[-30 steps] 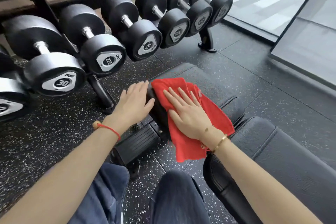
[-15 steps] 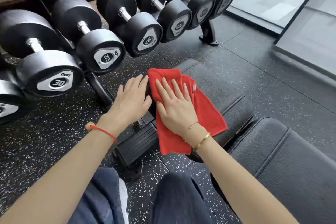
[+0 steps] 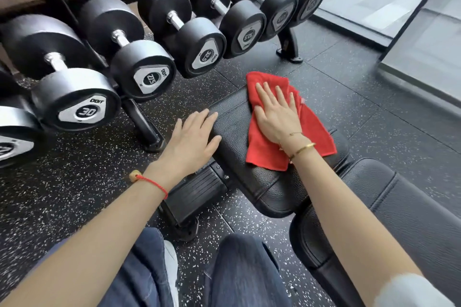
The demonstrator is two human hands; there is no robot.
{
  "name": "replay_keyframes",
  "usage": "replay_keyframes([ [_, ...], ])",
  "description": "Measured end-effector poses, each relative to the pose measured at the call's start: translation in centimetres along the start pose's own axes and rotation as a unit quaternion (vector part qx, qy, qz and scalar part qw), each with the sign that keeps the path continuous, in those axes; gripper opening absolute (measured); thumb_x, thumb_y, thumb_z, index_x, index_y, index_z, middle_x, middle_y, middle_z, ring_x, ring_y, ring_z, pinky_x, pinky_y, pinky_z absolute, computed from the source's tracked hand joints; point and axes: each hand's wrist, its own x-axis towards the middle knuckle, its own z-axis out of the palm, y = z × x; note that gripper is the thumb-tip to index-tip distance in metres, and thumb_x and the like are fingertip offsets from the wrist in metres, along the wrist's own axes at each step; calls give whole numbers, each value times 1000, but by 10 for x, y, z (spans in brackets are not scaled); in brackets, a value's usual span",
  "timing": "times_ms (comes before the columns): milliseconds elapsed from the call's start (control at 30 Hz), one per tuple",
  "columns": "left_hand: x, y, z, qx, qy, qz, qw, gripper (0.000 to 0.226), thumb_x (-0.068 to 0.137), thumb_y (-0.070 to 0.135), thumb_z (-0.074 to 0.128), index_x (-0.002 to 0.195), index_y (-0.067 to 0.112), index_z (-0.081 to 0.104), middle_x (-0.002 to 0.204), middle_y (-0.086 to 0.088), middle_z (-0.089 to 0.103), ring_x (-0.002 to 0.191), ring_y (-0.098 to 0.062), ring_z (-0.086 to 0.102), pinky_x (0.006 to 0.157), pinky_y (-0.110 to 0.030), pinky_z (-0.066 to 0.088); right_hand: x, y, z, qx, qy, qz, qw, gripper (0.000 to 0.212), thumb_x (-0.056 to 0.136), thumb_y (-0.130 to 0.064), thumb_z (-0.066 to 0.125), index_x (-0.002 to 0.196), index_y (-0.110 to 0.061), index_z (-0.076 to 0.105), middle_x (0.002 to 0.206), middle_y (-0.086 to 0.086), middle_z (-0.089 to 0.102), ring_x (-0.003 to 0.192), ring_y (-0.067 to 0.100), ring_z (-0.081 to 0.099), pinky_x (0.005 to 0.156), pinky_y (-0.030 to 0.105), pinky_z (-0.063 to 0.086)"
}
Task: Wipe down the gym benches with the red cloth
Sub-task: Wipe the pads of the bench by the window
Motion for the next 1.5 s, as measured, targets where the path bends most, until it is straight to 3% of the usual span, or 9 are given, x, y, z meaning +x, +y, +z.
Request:
replay_keyframes([
  [200, 2, 15, 13, 5, -8, -25, 1000, 78, 98, 56, 34, 156, 10, 8, 164, -14, 4, 152, -28, 4, 122, -51, 9, -88, 11, -2, -9, -24, -126, 992, 60, 98, -42, 29, 154, -36, 8, 162, -13, 11, 151, 17, 5, 123, 44, 2],
  [333, 1, 17, 20, 20, -8, -23, 999, 83, 97, 60, 31, 156, 9, 2, 164, -15, -1, 152, -31, 0, 122, -52, 8, -101, 49, -12, -7, -10, -62, 998, 58, 100, -39, 34, 154, -37, 11, 161, -15, 13, 151, 14, 7, 123, 42, 1],
  [533, 0, 16, 22, 22, -12, -20, 999, 82, 97, 60, 26, 156, 10, -1, 164, -14, -5, 152, -30, -3, 123, -53, 7, -16, 43, -18, -2, -22, 24, 999, 58, 101, -37, 31, 155, -33, 10, 163, -9, 9, 151, 21, 7, 122, 45, 0],
  [700, 2, 17, 23, 24, -8, -21, 999, 83, 97, 59, 30, 156, 10, 1, 164, -15, -3, 152, -31, -1, 122, -53, 8, -26, -2, -4, 7, -41, -92, 995, 59, 99, -35, 32, 155, -33, 11, 163, -11, 10, 151, 18, 5, 122, 43, -3],
  [833, 3, 14, 22, 29, 1, -14, 999, 84, 96, 61, 32, 157, 10, 4, 164, -15, 1, 151, -31, 2, 122, -54, 10, -83, 9, -4, -1, -42, -158, 987, 59, 97, -42, 26, 154, -37, 10, 162, -16, 12, 151, 12, 4, 123, 40, -1],
  [1000, 2, 10, 22, 26, 6, -3, 1000, 85, 94, 64, 29, 157, 11, 5, 164, -15, 2, 151, -31, 3, 122, -54, 11, -67, 49, -15, 3, -23, -54, 998, 57, 100, -37, 33, 154, -37, 13, 161, -15, 12, 151, 13, 6, 123, 41, -1],
  [1167, 2, 11, 21, 22, 2, -1, 1000, 85, 95, 62, 31, 156, 9, 5, 163, -17, 3, 151, -32, 3, 122, -54, 10, -2, 29, -12, 2, -16, 30, 999, 59, 99, -35, 31, 155, -31, 11, 163, -7, 9, 151, 20, 6, 122, 45, -1],
  [1333, 7, 8, 14, 27, -7, 0, 1000, 86, 94, 65, 34, 157, 13, 9, 164, -14, 7, 151, -28, 6, 122, -52, 11, -25, -12, 3, 13, -28, -90, 995, 60, 99, -35, 34, 155, -32, 12, 162, -10, 11, 151, 17, 5, 123, 43, -3],
  [1500, 5, 2, 11, 34, -1, 18, 999, 85, 93, 65, 34, 157, 15, 10, 164, -12, 9, 151, -26, 9, 122, -52, 12, -82, -1, 2, -6, -37, -161, 986, 61, 96, -42, 25, 154, -35, 10, 162, -14, 12, 151, 12, 5, 123, 40, 0],
])
